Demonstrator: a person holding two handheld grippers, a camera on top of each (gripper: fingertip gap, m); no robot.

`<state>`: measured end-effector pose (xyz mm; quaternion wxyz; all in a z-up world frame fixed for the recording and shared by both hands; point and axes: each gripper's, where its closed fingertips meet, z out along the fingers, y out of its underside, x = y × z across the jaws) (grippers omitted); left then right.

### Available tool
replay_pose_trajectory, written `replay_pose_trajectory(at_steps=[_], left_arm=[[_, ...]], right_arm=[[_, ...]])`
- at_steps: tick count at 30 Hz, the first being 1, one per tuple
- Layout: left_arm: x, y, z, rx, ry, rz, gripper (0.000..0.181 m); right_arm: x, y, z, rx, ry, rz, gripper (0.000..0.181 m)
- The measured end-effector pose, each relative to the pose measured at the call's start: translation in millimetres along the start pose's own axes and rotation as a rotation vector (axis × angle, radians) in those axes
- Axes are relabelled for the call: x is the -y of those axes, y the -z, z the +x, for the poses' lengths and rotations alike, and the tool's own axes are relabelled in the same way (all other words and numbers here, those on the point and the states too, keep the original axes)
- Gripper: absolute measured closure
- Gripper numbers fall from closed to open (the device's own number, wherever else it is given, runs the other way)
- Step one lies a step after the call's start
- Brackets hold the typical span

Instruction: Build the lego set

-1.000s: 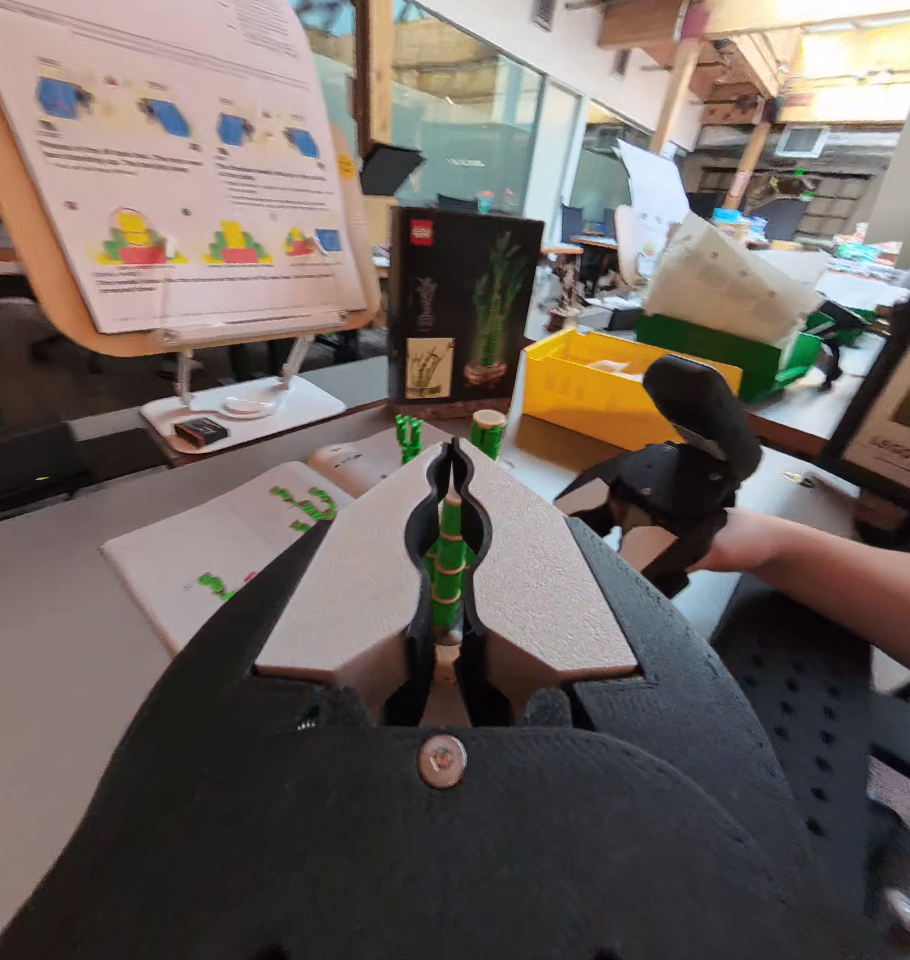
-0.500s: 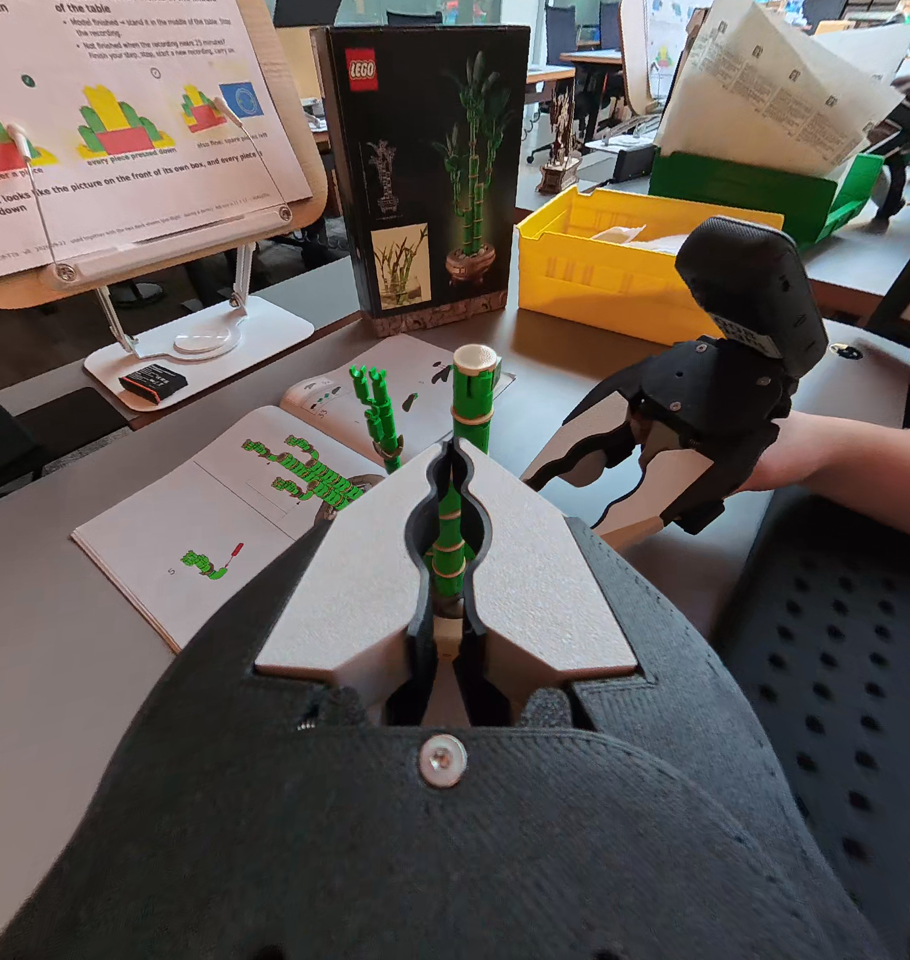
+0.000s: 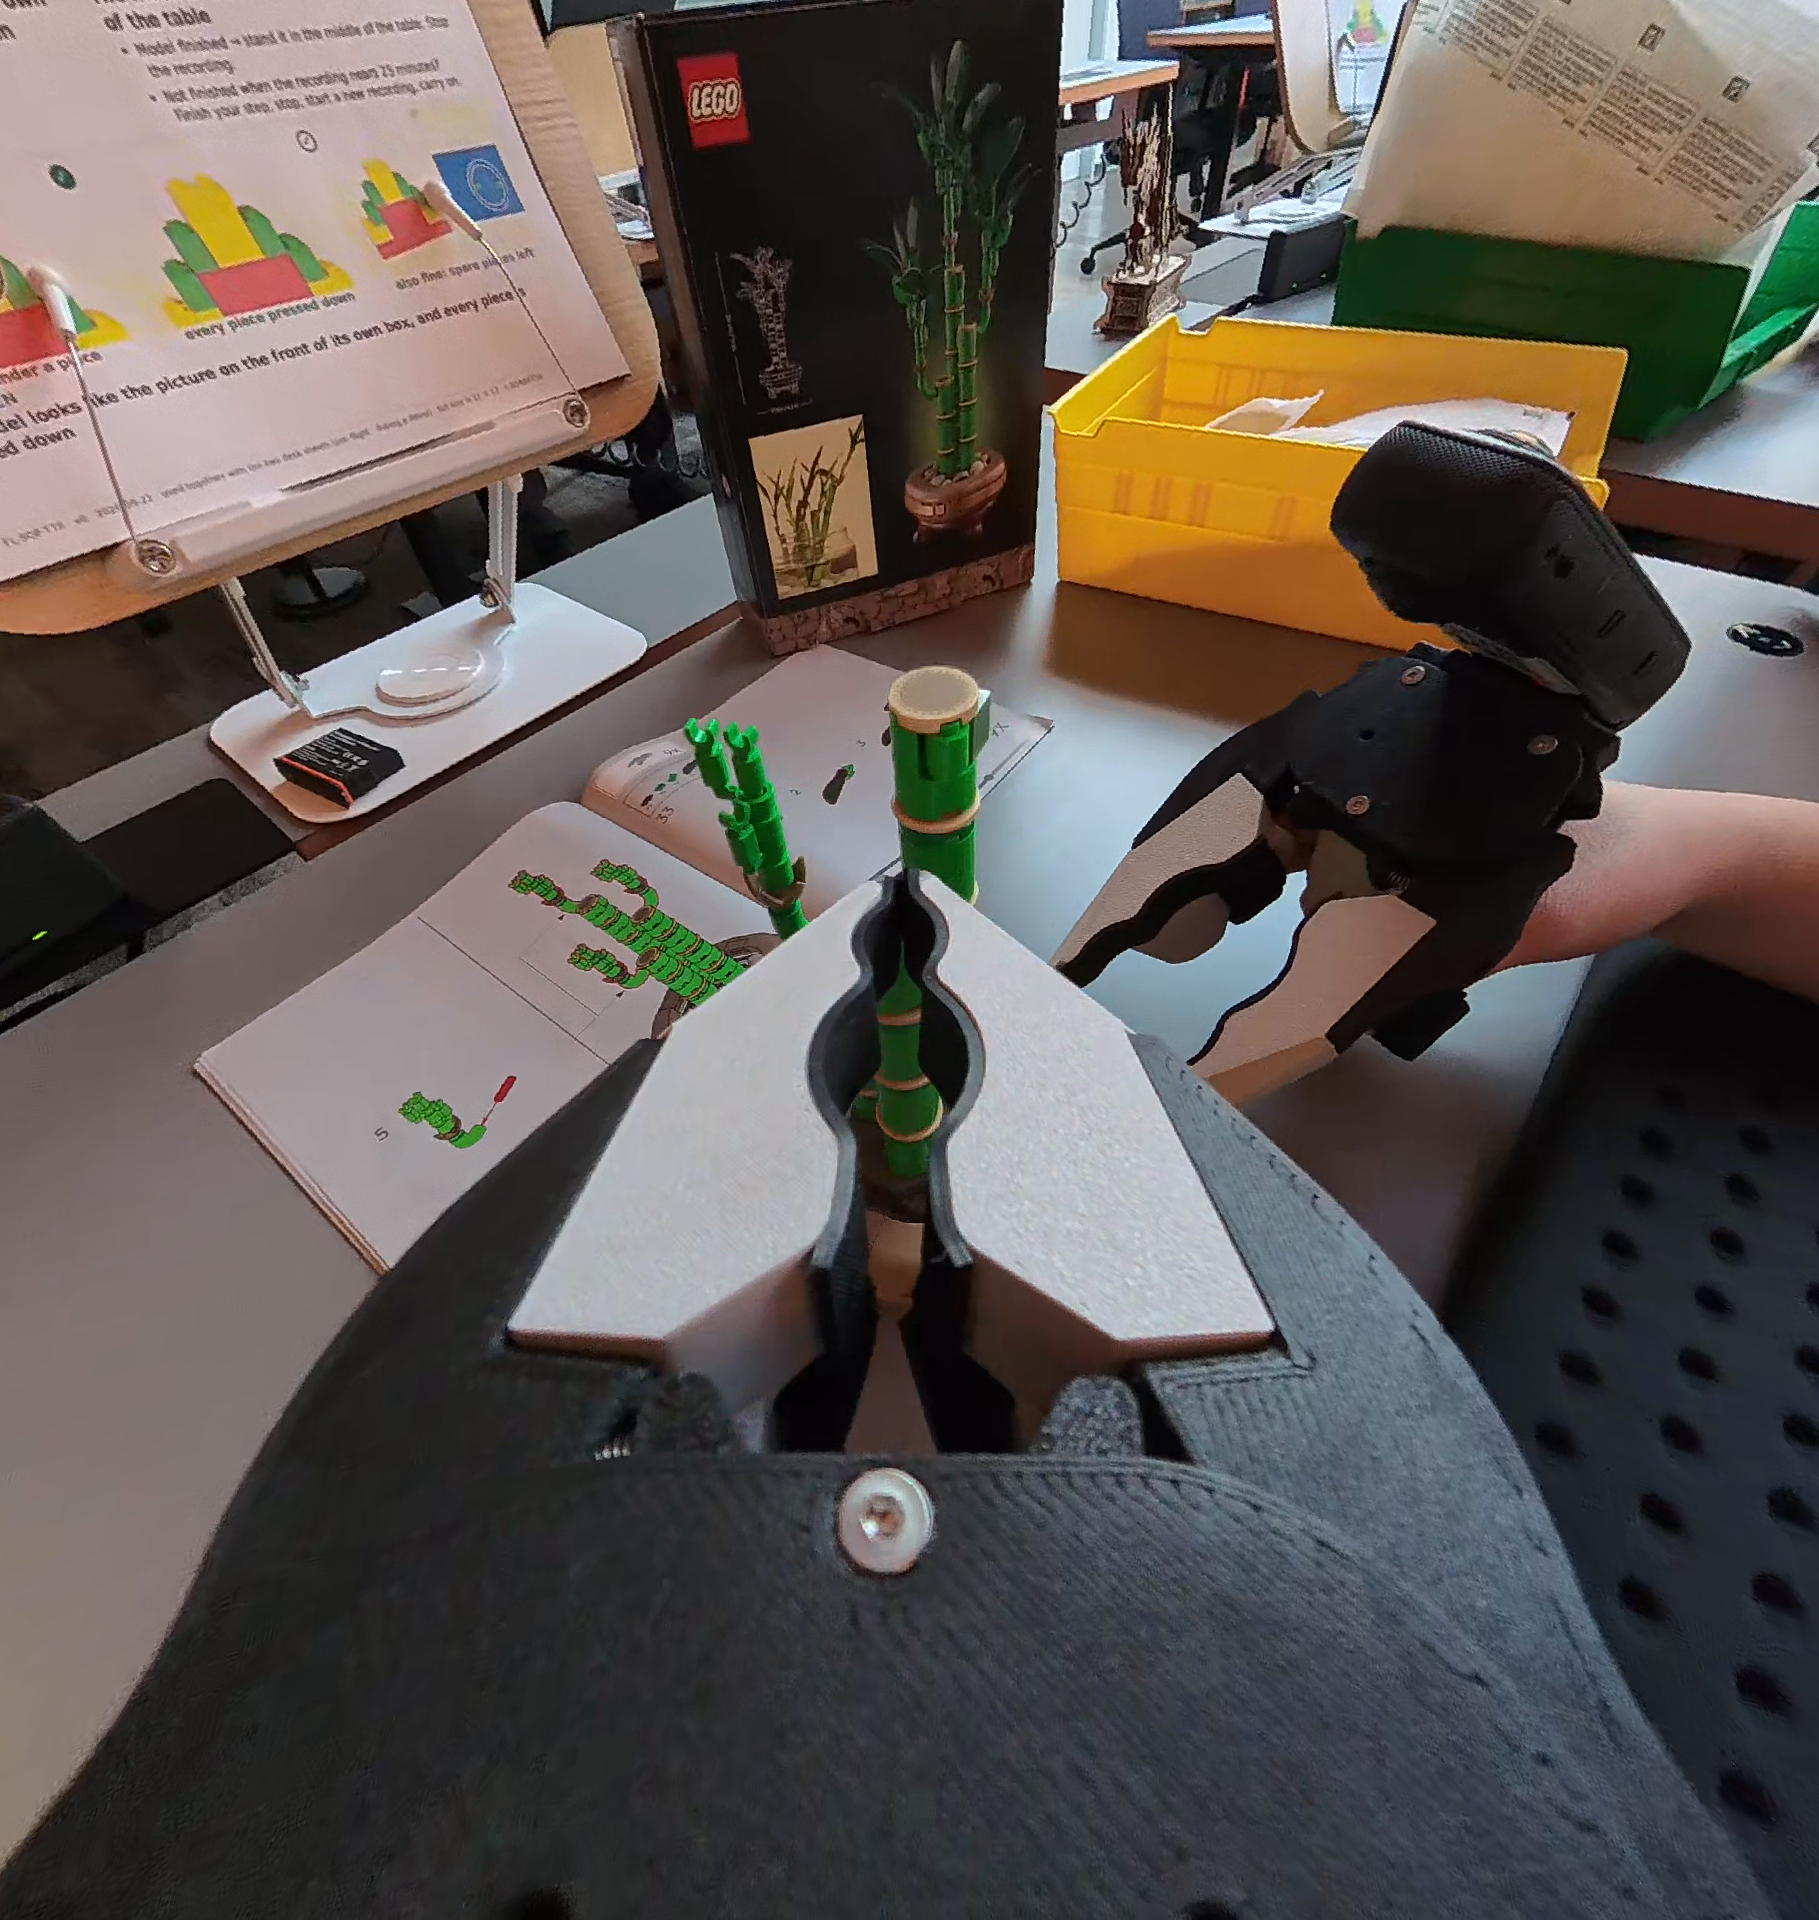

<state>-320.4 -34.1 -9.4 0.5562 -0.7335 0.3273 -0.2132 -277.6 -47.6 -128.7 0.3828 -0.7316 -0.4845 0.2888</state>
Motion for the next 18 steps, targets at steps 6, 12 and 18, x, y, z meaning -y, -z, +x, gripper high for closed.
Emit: replay_pose_trajectory(at_steps=[6, 12, 18], left_arm=[[0.2, -0.5, 1.2, 0.009, -0.01, 0.011, 0.181], [5.8, 1.3, -0.7, 0.054, -0.022, 0.067, 0.181], [27.3, 62.8, -43.7, 0.13, 0.217, 0.294, 0.151]], right_arm=[[-1.5, -0.9, -0.2, 0.002, -0.002, -0.007, 0.127], [2.1, 1.4, 1.7, -0.003, -0.01, 0.013, 0.126], [5.5, 5.0, 4.9, -0.013, -0.016, 0.032, 0.126]])
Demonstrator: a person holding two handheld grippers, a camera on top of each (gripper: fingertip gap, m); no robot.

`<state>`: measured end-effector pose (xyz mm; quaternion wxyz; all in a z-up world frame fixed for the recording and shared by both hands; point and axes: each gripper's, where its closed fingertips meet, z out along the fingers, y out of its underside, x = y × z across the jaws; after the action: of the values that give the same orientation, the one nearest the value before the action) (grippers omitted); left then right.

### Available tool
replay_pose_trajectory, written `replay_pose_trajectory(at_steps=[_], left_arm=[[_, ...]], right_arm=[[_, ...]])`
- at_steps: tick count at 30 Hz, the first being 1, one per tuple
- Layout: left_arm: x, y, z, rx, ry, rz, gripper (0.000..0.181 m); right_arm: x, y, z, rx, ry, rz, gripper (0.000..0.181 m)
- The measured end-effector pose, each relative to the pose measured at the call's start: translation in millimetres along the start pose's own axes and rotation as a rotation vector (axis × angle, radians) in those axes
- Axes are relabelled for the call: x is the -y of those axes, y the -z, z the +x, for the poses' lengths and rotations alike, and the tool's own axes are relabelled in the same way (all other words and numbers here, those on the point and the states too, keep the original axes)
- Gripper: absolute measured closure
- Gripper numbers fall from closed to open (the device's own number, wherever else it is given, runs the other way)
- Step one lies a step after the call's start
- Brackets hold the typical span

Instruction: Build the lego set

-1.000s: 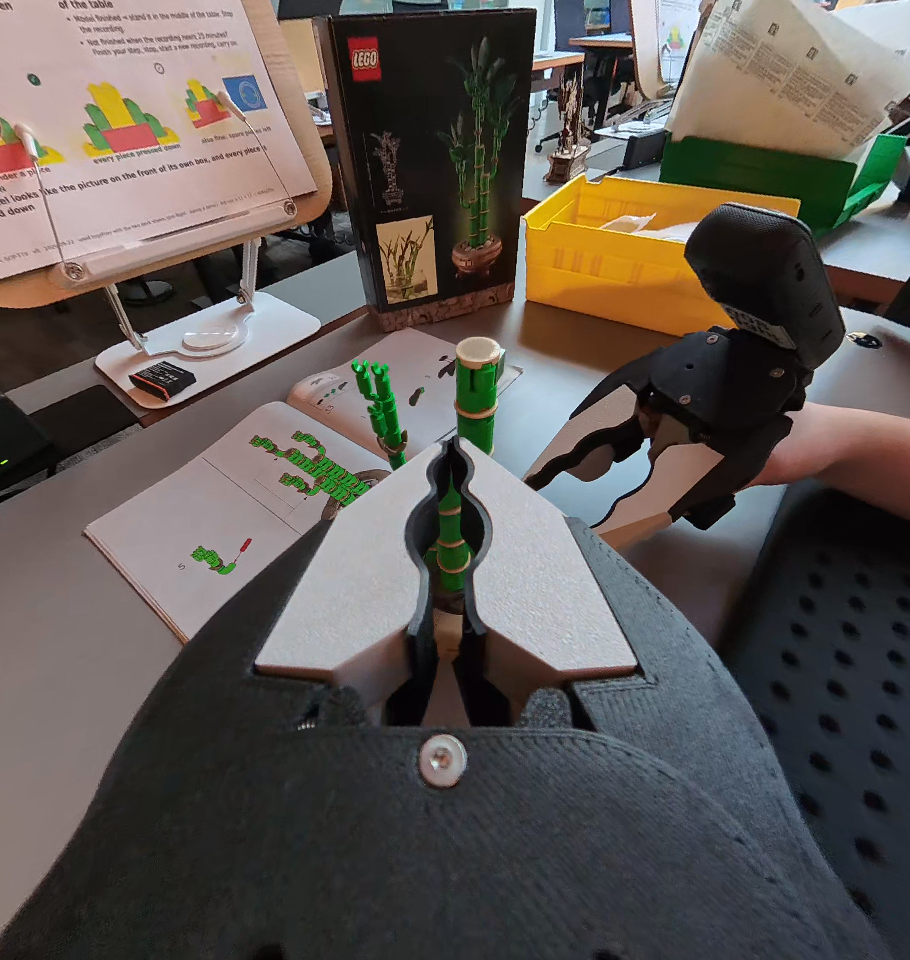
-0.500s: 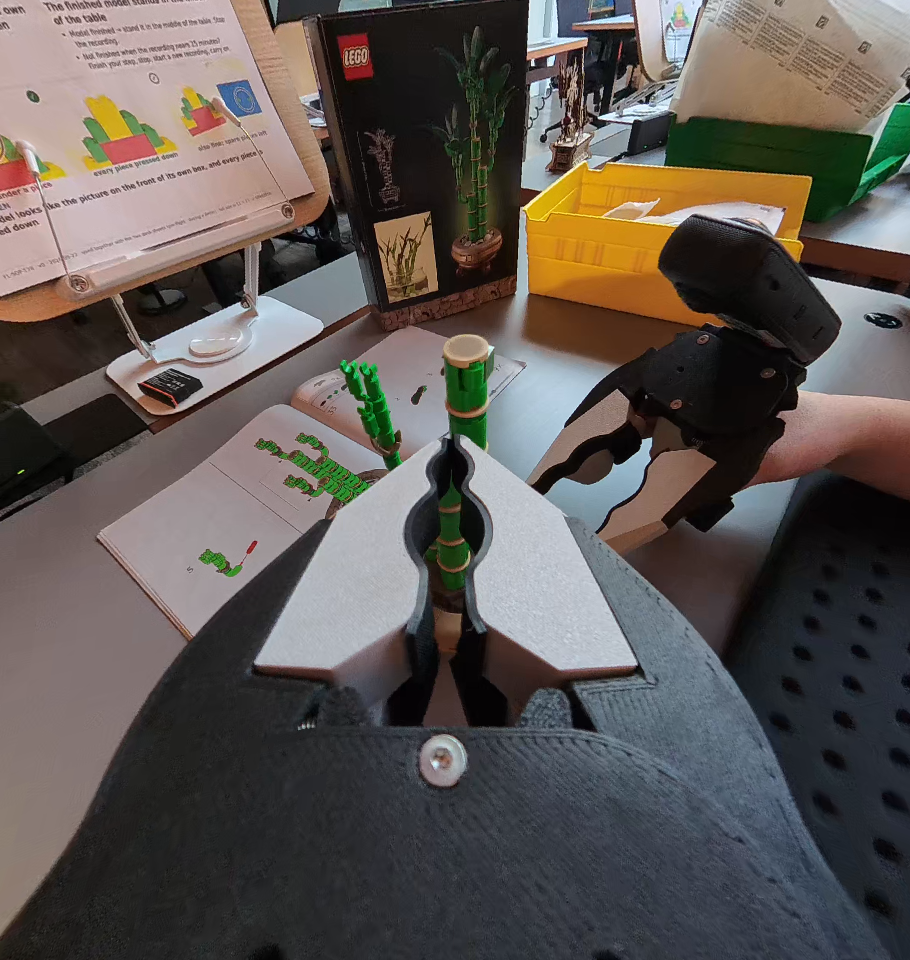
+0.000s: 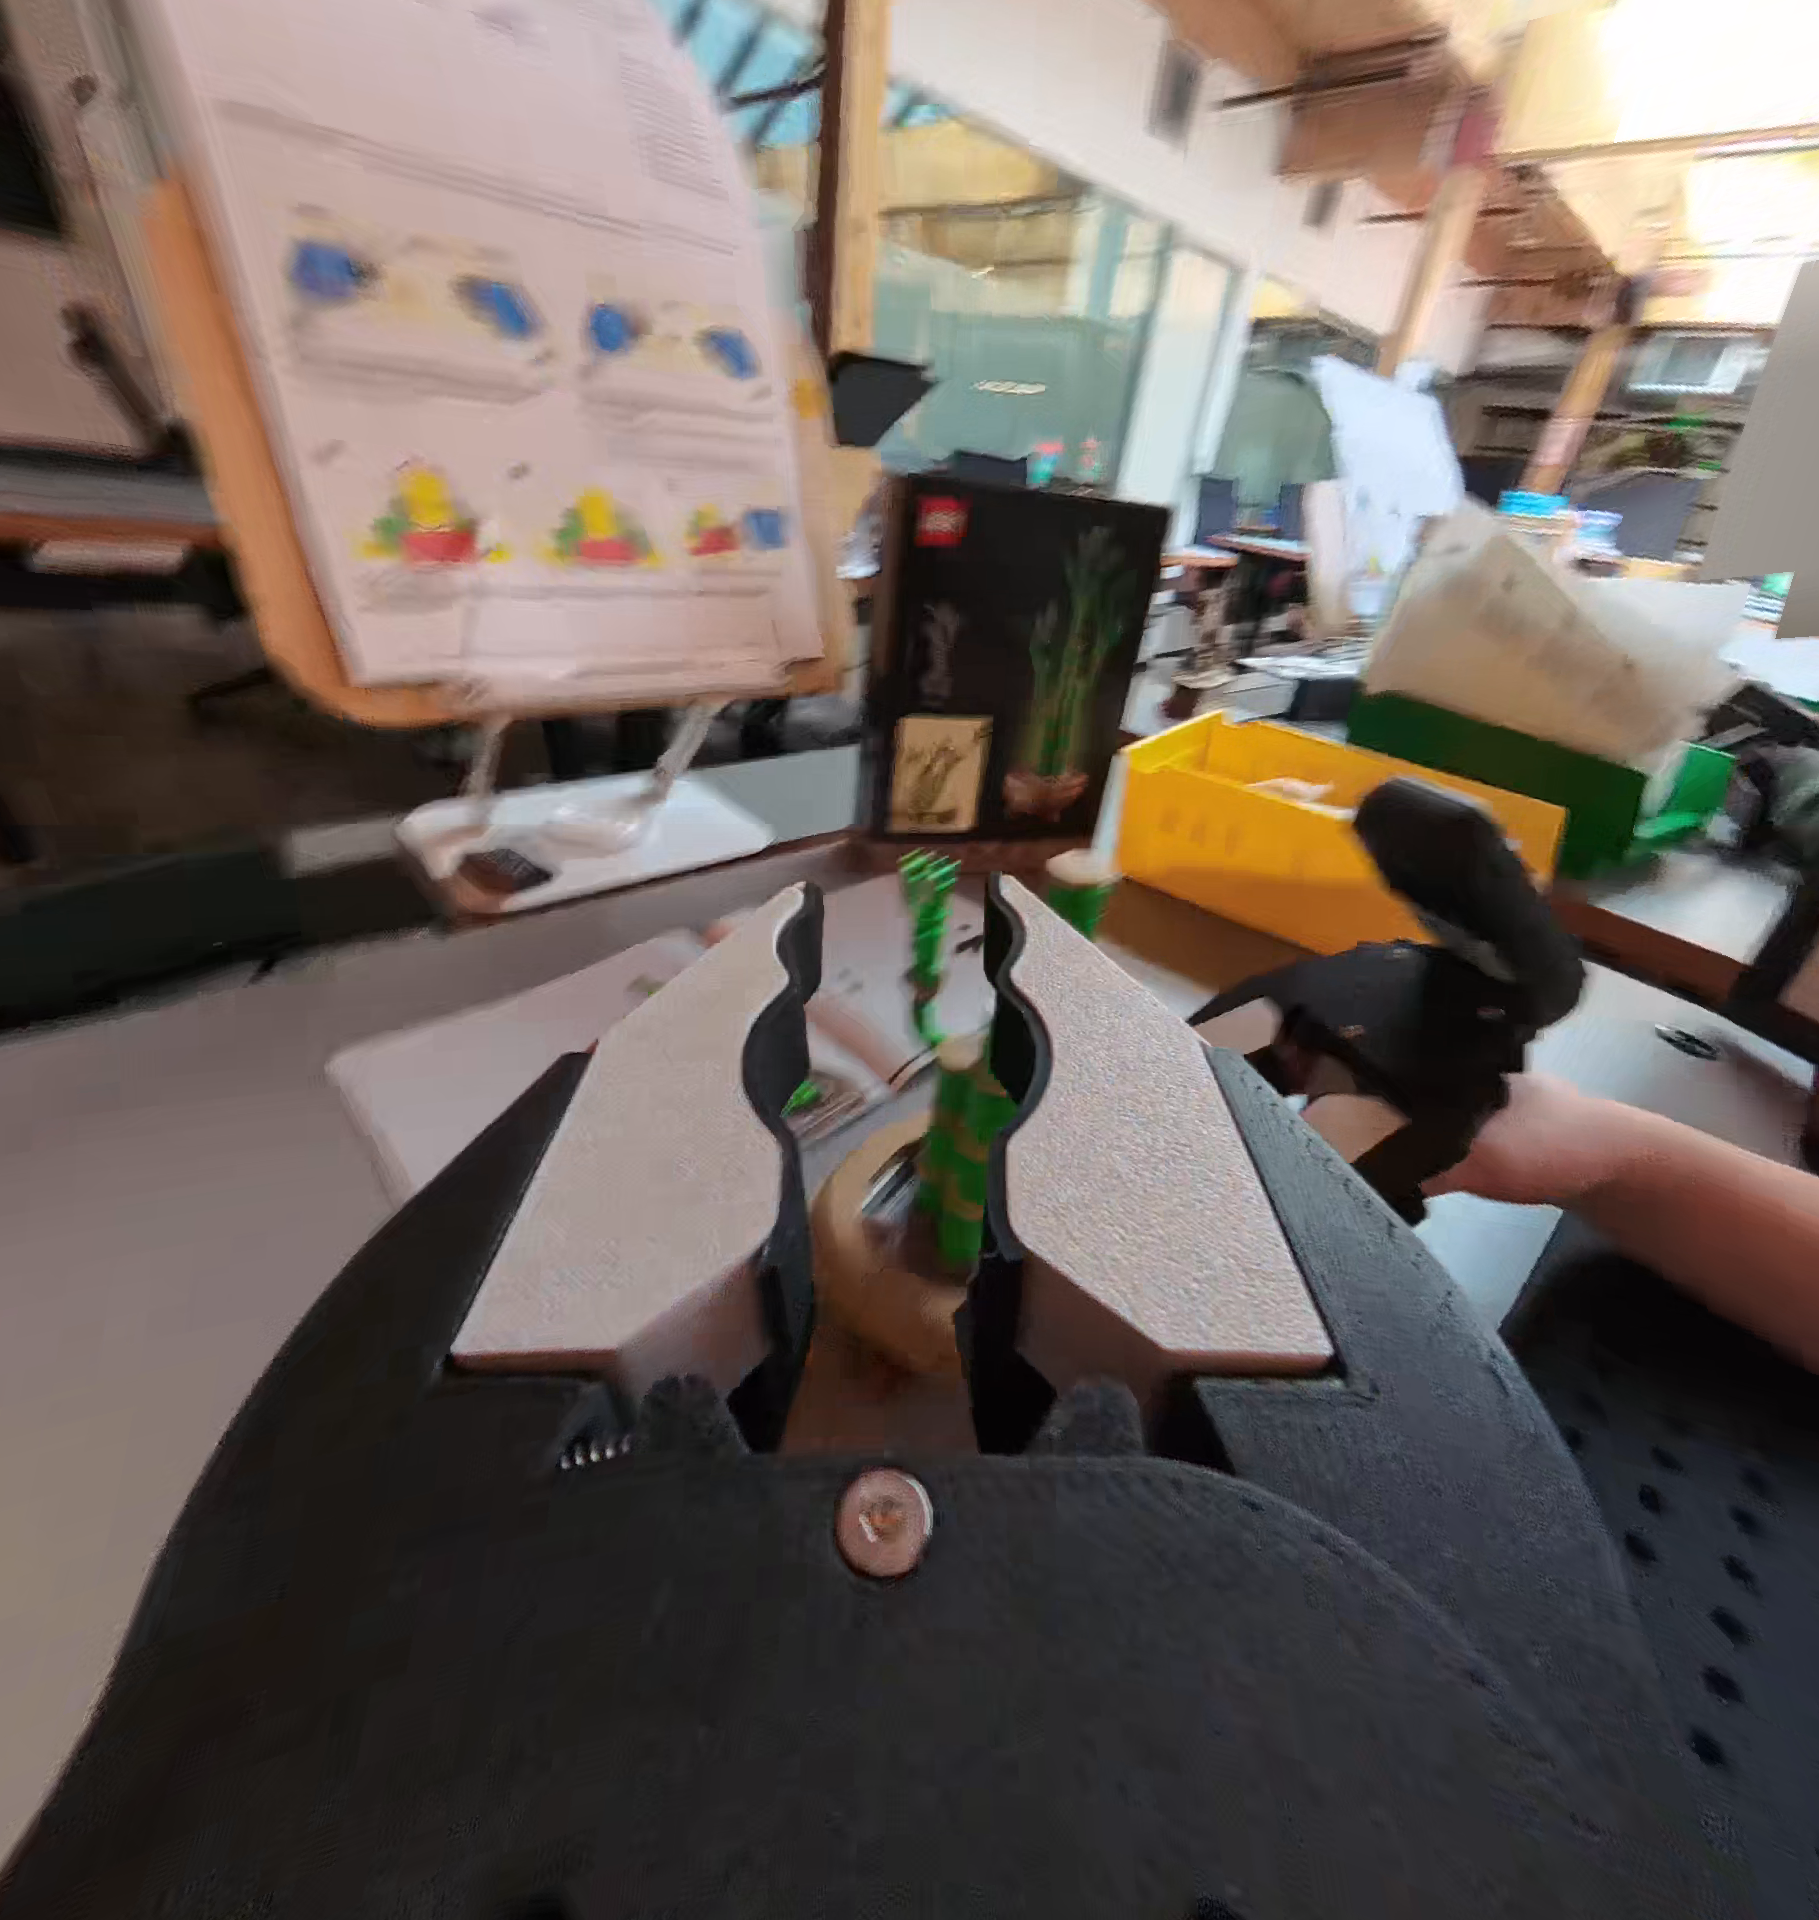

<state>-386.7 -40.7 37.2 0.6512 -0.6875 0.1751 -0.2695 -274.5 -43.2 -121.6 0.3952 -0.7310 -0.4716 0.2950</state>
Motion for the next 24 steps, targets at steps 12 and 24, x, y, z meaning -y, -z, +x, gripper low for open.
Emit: replay_pose_trajectory(at_steps=[12, 24], left_arm=[[-176.1, 47.2, -74.5, 0.274, 0.152, -0.868, 0.15], [-195.2, 37.5, -84.6, 0.333, 0.016, -0.971, 0.168]], right_arm=[[0.4, 1.1, 3.6, -0.066, 0.089, 0.001, 0.124], [14.9, -16.0, -37.7, -0.181, 0.36, 0.023, 0.121]])
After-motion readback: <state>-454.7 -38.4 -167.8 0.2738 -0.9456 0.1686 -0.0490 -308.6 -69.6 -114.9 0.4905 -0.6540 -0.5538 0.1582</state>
